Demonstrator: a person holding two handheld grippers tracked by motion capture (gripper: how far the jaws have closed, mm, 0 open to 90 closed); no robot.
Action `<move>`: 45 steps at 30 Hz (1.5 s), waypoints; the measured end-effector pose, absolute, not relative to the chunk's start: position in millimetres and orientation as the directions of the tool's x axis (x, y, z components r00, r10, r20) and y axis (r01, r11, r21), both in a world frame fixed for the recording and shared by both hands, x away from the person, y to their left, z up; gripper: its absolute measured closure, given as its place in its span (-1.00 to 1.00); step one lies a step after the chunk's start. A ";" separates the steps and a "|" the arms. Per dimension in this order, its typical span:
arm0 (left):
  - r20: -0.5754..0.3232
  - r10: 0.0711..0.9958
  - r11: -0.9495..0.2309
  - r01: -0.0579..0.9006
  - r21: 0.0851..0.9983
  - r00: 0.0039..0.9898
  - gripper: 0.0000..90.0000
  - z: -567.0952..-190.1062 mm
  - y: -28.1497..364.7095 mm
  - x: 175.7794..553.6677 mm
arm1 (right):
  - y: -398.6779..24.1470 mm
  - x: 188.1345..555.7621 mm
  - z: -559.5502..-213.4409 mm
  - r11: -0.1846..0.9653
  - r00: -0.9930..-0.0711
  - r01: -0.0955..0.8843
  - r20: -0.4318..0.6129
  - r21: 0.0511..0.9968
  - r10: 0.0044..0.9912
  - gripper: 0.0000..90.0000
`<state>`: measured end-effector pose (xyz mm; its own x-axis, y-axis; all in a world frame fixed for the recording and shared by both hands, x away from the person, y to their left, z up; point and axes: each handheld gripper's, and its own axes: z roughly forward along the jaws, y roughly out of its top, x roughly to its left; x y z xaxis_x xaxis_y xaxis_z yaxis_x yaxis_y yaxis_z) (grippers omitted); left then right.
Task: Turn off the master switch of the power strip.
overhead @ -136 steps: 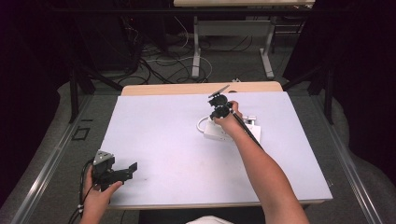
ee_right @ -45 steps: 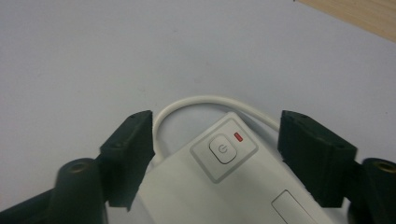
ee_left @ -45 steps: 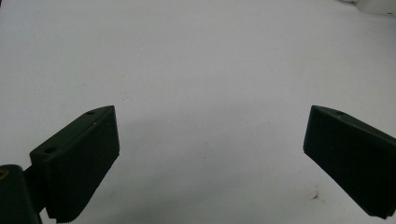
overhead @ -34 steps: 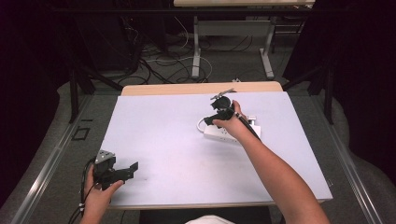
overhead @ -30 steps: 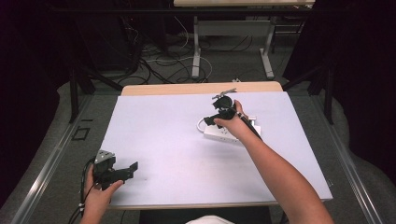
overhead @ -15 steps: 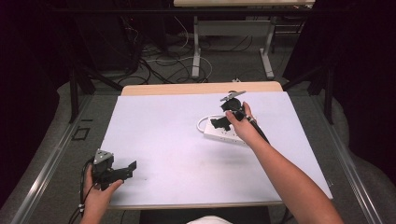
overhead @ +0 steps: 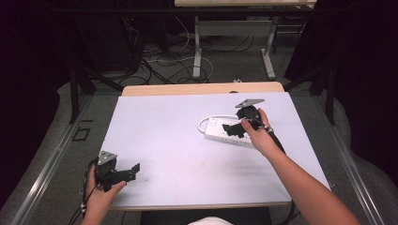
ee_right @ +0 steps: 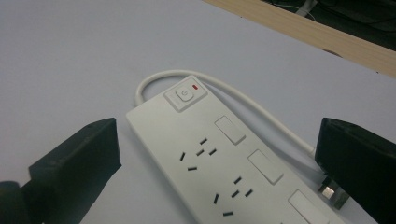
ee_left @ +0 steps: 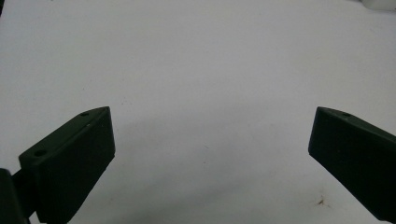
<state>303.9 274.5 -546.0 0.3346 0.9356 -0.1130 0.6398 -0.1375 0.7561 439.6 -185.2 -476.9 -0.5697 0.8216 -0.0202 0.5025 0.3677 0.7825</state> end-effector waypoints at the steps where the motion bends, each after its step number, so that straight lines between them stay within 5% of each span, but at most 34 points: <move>1: -0.111 0.934 -0.142 0.640 0.755 0.339 -0.99 -545.9 274.6 304.0 | -187.9 436.9 -477.5 0.368 -0.569 0.502 -0.021 0.783 0.822 -1.00; 28: -0.127 0.940 -0.110 0.635 0.764 0.316 -0.99 -544.7 276.0 302.3 | -262.9 361.0 -514.4 0.296 -0.513 0.500 0.002 0.814 0.859 -1.00; 45: -0.132 0.939 -0.111 0.641 0.759 0.319 -0.99 -545.0 275.7 302.0 | -308.7 328.8 -542.7 0.195 -0.394 0.527 0.035 0.827 0.918 -1.00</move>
